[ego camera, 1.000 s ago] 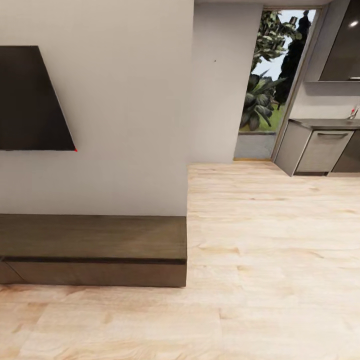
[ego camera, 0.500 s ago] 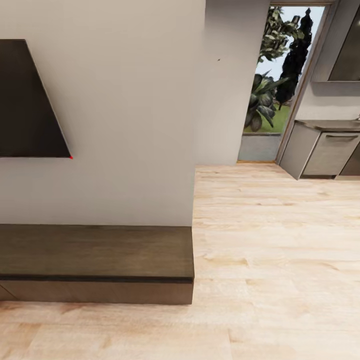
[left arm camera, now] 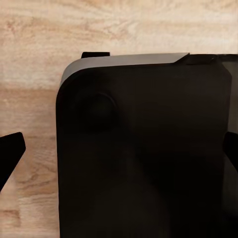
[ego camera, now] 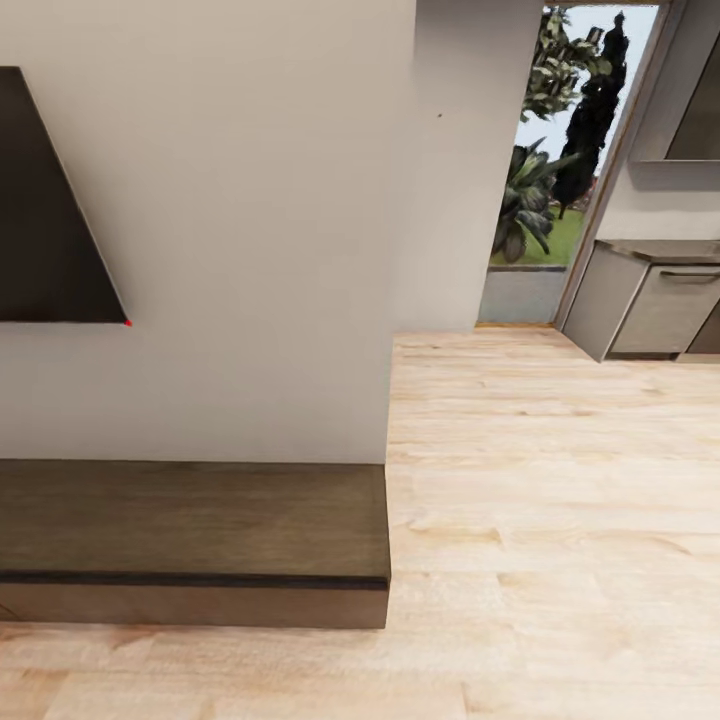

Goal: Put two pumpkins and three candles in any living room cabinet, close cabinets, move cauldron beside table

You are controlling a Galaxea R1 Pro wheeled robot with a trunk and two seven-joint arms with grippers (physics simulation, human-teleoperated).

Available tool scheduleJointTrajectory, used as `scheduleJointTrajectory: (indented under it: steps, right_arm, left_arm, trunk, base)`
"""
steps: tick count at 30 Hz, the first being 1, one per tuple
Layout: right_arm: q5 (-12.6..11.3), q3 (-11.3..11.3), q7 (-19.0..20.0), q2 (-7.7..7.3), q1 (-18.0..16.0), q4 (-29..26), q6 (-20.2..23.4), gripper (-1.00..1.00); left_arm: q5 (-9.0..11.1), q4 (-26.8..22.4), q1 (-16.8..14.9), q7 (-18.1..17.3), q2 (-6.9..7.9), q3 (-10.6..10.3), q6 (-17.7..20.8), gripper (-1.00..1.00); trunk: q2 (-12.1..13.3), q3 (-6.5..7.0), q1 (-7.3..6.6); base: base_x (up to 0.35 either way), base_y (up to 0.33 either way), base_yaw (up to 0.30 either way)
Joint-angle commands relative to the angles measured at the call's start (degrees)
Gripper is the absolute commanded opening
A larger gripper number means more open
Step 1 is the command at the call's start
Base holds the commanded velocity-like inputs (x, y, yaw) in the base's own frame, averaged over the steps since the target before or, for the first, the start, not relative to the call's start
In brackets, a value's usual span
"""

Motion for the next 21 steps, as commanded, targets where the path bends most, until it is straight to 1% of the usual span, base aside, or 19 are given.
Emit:
scheduleJointTrajectory:
  steps: [1,6,11,15,16,18,19,20,21]
  right_arm:
    - [0.1,0.0,-0.1,-0.01,0.0,0.1,-0.3,1.00]
    - [0.1,0.0,-0.1,-0.01,0.0,0.1,-0.4,1.00]
    - [0.3,0.1,-0.1,-0.03,0.0,0.0,-0.2,1.00]
    - [0.4,0.1,0.1,-0.03,0.0,0.0,0.3,1.00]
    - [0.4,0.1,0.2,-0.03,0.0,0.1,0.4,1.00]
    - [0.4,0.1,0.5,-0.01,0.0,0.1,0.4,1.00]
    - [0.3,0.1,0.6,-0.02,0.0,0.1,0.5,1.00]
    - [0.4,0.1,0.7,-0.02,0.0,0.1,0.5,1.00]
    - [0.4,0.1,0.7,0.00,0.0,0.1,0.5,1.00]
  left_arm:
    - [0.0,-0.1,0.0,0.0,-0.01,0.0,-0.1,1.00]
    - [0.0,-0.1,0.0,0.0,-0.01,0.0,-0.1,1.00]
    - [-0.5,-0.1,0.0,0.0,-0.02,-0.3,0.0,1.00]
    - [-0.4,-1.1,-0.2,0.0,-0.08,-0.3,0.1,1.00]
    - [-0.3,-2.1,-0.5,-0.1,-0.14,-0.3,0.4,1.00]
    - [0.0,-6.2,-1.5,-0.2,-0.31,-0.1,1.2,1.00]
    - [0.0,-8.6,-1.8,-0.2,-0.54,0.0,2.2,1.00]
    - [0.0,-9.9,-2.0,-0.2,-0.70,0.0,3.0,1.00]
    - [0.1,-12.4,-2.3,-0.2,-1.10,0.0,5.3,1.00]
  trunk:
    - [0.0,-0.03,0.01]
    - [0.0,-0.04,0.01]
    - [0.0,-0.04,0.01]
    - [0.0,-0.04,0.01]
    - [0.0,-0.04,0.01]
    - [0.0,-0.04,0.01]
    - [0.0,-0.04,0.01]
    - [0.0,-0.04,0.01]
    - [0.0,-0.04,0.01]
  base:
    - [0.083,0.000,0.000]
    - [0.086,0.000,0.000]
    - [0.015,0.000,0.000]
    - [0.003,0.000,0.000]
    - [0.000,0.000,0.000]
    - [0.000,0.000,0.000]
    - [0.000,0.000,0.000]
    - [0.000,0.000,0.000]
    - [0.000,0.000,0.000]
